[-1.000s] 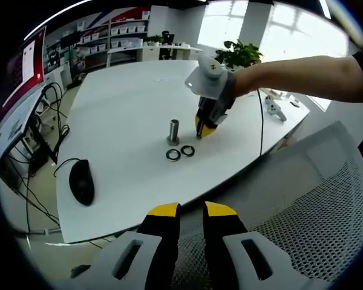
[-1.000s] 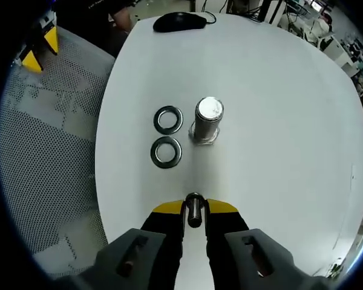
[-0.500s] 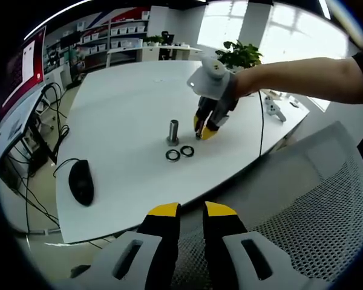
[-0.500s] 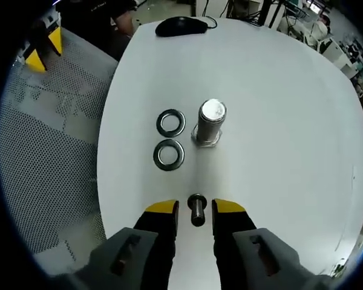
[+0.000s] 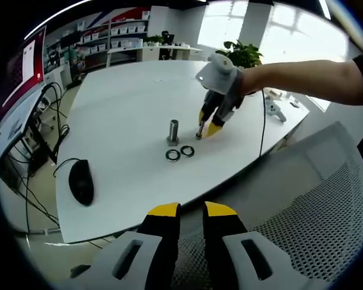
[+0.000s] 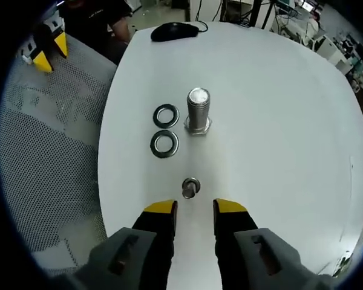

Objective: Place the washer onto the threaded stud by aligning its center hole with the stud, sliding it down to the base, and recovering from edge contact or off-axis alignment until the washer reaches the visible bottom stop.

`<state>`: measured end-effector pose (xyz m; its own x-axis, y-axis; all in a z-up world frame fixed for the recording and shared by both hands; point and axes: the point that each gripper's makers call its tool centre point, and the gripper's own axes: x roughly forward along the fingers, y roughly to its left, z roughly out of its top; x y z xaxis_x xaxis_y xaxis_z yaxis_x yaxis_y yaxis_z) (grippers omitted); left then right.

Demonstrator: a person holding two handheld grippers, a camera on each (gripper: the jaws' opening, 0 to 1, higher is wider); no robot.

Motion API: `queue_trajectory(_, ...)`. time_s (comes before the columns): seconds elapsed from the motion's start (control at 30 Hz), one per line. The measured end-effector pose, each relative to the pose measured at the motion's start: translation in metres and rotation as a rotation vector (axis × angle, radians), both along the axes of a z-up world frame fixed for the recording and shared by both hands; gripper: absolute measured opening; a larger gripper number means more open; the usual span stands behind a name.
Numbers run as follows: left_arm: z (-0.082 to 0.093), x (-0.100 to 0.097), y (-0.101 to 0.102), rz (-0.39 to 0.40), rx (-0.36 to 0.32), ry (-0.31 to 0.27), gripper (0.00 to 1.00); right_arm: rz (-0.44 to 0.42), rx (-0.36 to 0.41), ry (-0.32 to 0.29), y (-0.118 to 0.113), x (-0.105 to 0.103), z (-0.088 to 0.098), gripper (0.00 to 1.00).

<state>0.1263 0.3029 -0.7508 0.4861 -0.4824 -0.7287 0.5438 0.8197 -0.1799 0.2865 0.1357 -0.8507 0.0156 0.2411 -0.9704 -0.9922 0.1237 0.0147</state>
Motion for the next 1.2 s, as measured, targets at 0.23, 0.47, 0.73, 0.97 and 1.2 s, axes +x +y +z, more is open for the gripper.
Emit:
queue_trajectory(0.23,0.0,0.0,0.0,0.0,0.0,0.0,0.12,-0.035,-0.005,0.0,-0.014,0.003,0.0,0.26)
queue_trajectory(0.47,0.0,0.0,0.0,0.002,0.0,-0.001,0.12,-0.101,0.031,-0.007,-0.021,0.015,0.0,0.26)
queue_trajectory(0.73,0.0,0.0,0.0,0.004,-0.001,-0.001,0.12,-0.167,0.041,-0.038,-0.033,0.032,0.001,0.26)
queue_trajectory(0.97,0.0,0.0,0.0,0.004,0.0,0.001,0.12,-0.218,0.041,-0.041,-0.039,0.034,-0.004,0.26)
queue_trajectory(1.2,0.0,0.0,0.0,0.007,-0.001,0.001,0.12,-0.28,0.076,-0.009,-0.033,0.034,-0.01,0.25)
